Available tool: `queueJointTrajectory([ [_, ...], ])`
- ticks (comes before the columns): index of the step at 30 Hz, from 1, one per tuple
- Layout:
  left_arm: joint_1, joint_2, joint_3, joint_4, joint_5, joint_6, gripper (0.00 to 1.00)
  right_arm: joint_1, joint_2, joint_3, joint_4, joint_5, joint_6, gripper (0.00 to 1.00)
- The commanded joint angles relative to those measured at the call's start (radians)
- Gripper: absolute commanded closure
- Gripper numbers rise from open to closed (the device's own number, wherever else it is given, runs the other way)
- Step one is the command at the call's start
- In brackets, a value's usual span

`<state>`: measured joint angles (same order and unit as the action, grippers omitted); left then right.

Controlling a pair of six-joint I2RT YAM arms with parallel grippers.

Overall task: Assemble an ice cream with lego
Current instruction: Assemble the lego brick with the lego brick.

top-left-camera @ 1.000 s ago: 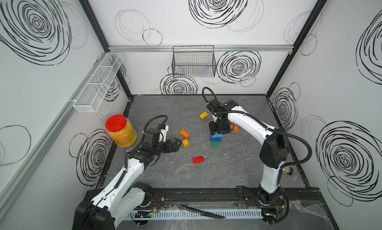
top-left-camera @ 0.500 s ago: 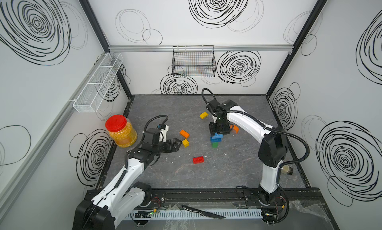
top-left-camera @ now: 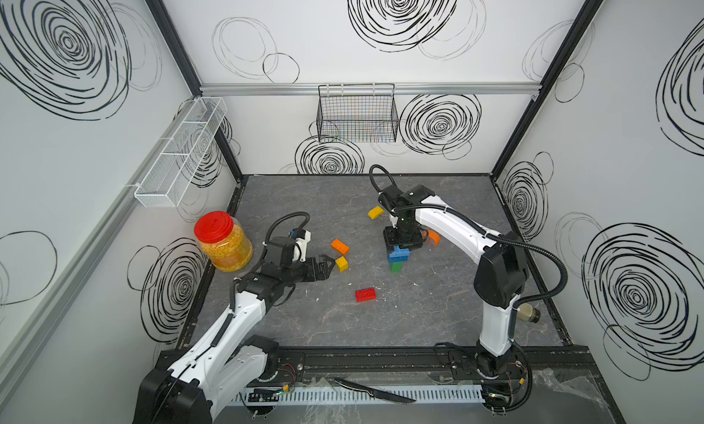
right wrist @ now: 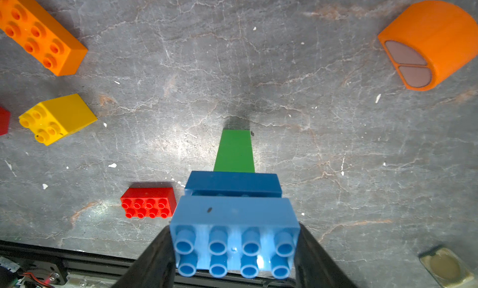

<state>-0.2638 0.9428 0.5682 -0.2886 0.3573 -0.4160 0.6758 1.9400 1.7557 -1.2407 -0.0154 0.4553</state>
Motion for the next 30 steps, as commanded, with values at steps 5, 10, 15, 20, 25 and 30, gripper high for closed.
queueJointTrajectory([
  [5, 0.001, -0.004, 0.0, 0.028, 0.003, 0.0, 0.01, 0.007, 0.011, -0.005, 0.003, 0.003, 0.008, 0.47],
  [10, 0.0, -0.004, 0.001, 0.027, 0.005, 0.0, 0.01, 0.007, 0.011, -0.028, 0.014, 0.006, 0.006, 0.48],
  [15, 0.0, -0.005, 0.0, 0.027, 0.003, 0.0, 0.01, 0.007, 0.004, -0.043, 0.017, 0.003, 0.008, 0.48],
  [20, 0.001, -0.006, -0.001, 0.027, 0.004, 0.0, 0.01, 0.01, 0.0, -0.051, 0.018, 0.004, 0.01, 0.48],
  [25, 0.0, -0.007, -0.001, 0.026, 0.002, 0.0, 0.01, 0.01, 0.006, -0.047, 0.014, 0.011, 0.02, 0.48],
  [30, 0.0, -0.01, -0.001, 0.026, 0.002, -0.001, 0.01, 0.013, 0.006, -0.041, 0.003, 0.027, 0.024, 0.48],
])
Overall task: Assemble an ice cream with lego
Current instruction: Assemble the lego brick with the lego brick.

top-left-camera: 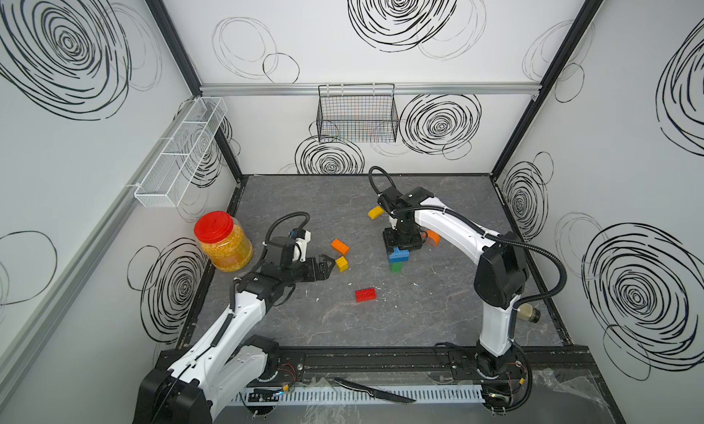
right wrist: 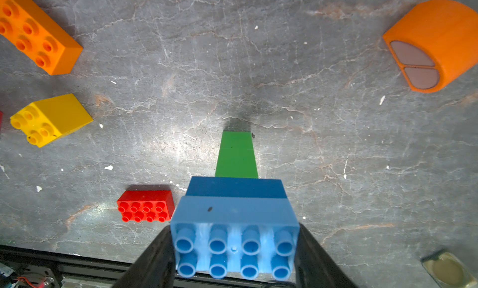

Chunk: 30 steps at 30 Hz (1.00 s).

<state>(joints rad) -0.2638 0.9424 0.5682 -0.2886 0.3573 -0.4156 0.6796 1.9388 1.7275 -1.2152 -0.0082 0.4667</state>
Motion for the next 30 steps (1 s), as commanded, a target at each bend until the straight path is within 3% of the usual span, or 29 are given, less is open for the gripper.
queueJointTrajectory([
  [1, 0.001, -0.008, -0.001, 0.025, 0.002, 0.0, 0.01, 0.01, 0.006, -0.01, -0.027, 0.023, 0.015, 0.48],
  [11, 0.003, -0.011, 0.0, 0.026, 0.003, 0.0, 0.01, 0.017, 0.011, -0.023, -0.013, 0.014, 0.001, 0.48],
  [23, 0.004, -0.013, -0.001, 0.026, 0.005, 0.0, 0.01, 0.018, 0.016, -0.174, 0.057, 0.02, -0.035, 0.5],
  [30, 0.005, -0.017, -0.001, 0.026, 0.002, -0.002, 0.01, 0.014, 0.042, -0.174, 0.03, 0.002, 0.068, 0.5],
])
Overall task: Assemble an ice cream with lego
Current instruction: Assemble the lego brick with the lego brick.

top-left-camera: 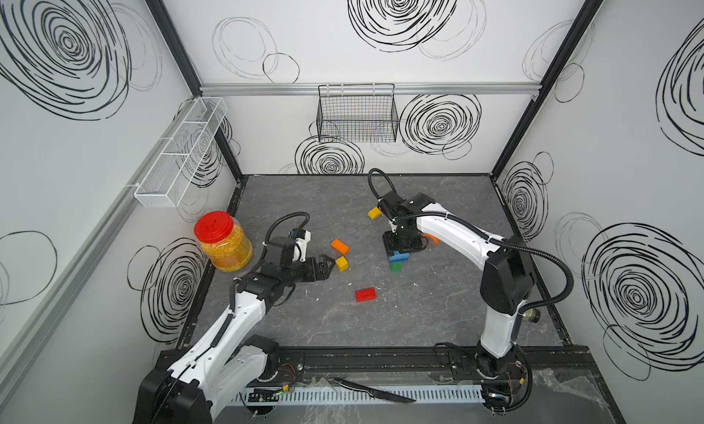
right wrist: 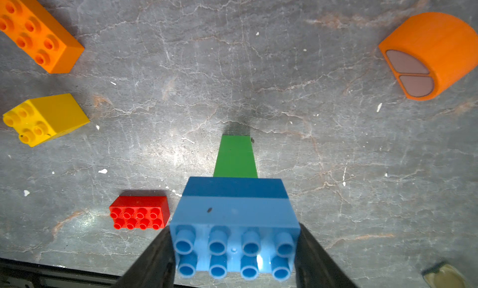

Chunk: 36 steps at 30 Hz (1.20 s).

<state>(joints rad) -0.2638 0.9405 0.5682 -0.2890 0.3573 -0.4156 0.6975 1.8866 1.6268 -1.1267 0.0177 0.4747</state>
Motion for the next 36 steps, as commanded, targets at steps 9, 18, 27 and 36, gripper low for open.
queueJointTrajectory([
  [9, 0.006, -0.016, 0.0, 0.028, 0.006, -0.001, 0.01, 0.016, 0.081, -0.07, -0.05, -0.025, 0.142, 0.48],
  [18, 0.008, -0.028, 0.0, 0.027, 0.002, -0.001, 0.01, 0.025, 0.083, -0.016, -0.081, -0.003, 0.148, 0.4],
  [27, 0.009, -0.034, -0.001, 0.025, 0.0, -0.002, 0.01, 0.033, 0.071, 0.006, -0.069, -0.009, 0.169, 0.3],
  [36, 0.009, -0.038, -0.001, 0.024, -0.003, -0.002, 0.01, 0.03, 0.08, 0.047, -0.082, -0.008, 0.179, 0.26],
])
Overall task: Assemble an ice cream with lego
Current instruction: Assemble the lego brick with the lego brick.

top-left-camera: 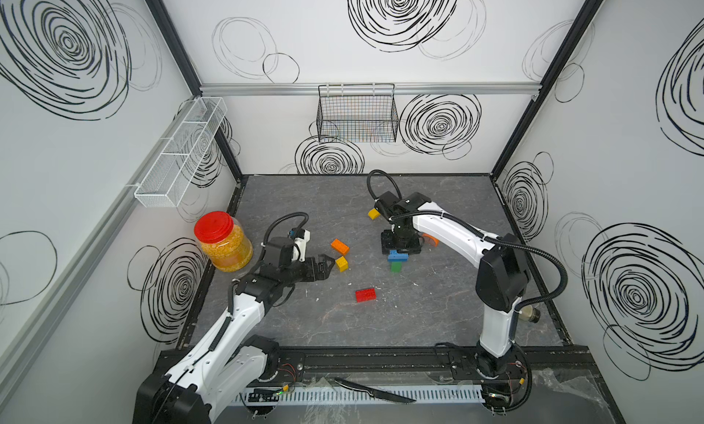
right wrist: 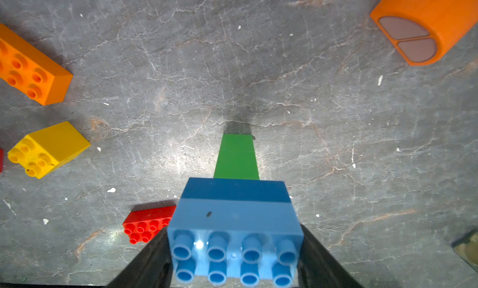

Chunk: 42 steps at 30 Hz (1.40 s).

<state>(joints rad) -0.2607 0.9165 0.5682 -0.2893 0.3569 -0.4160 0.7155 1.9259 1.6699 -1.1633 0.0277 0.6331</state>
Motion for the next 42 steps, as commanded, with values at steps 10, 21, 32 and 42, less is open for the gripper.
queueJointTrajectory([
  [10, 0.008, -0.016, 0.0, 0.025, -0.003, -0.001, 0.01, 0.006, 0.019, 0.005, -0.038, -0.033, 0.041, 0.22],
  [21, 0.01, -0.017, -0.001, 0.026, -0.003, -0.001, 0.01, 0.008, -0.037, 0.042, -0.064, -0.047, 0.054, 0.12],
  [32, 0.012, -0.016, -0.001, 0.029, -0.002, -0.001, 0.01, -0.054, -0.137, 0.088, -0.139, 0.054, -0.019, 0.06],
  [42, 0.011, -0.015, -0.004, 0.03, -0.009, -0.001, 0.01, -0.337, -0.071, 0.071, 0.006, 0.107, -0.22, 0.06],
])
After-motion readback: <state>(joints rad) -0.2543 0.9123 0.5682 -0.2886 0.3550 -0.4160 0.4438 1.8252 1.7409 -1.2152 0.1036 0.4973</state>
